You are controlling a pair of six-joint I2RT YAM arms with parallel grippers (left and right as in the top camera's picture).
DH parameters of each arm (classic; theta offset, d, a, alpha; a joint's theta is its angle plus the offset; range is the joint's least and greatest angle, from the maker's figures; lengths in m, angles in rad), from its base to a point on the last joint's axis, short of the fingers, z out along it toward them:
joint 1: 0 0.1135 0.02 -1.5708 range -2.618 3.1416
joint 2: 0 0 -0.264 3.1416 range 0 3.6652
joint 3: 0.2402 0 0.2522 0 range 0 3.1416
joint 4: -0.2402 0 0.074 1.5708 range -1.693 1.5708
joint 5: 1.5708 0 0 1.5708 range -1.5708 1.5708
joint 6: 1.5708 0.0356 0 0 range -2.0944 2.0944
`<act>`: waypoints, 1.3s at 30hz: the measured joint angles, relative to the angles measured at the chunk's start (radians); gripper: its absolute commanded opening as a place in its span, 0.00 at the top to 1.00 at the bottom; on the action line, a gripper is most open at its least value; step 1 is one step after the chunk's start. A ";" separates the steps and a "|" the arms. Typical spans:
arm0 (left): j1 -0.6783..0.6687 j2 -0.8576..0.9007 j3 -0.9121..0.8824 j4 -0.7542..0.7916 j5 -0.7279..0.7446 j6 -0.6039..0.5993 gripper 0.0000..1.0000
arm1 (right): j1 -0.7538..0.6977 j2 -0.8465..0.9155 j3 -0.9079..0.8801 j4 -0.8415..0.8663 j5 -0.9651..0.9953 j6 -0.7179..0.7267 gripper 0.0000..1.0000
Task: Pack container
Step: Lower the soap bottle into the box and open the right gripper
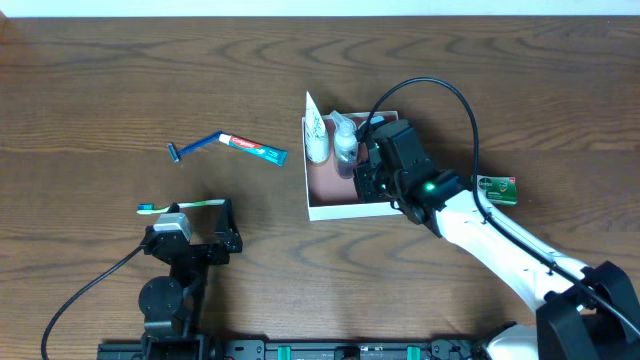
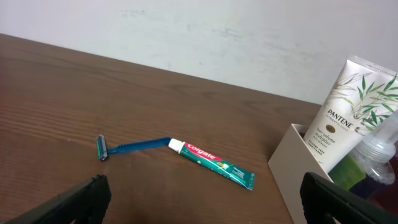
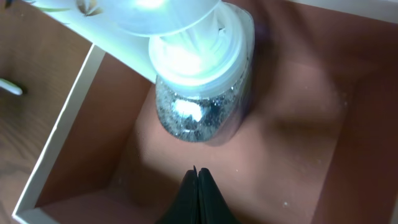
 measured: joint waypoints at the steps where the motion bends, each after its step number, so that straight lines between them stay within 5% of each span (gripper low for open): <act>1: 0.000 0.000 0.000 0.000 0.000 0.000 0.02 | 0.000 0.008 0.000 0.010 0.000 0.003 0.99; 39: 0.000 0.000 0.000 0.000 0.000 0.000 0.02 | -0.007 0.105 -0.008 0.169 0.125 0.006 0.99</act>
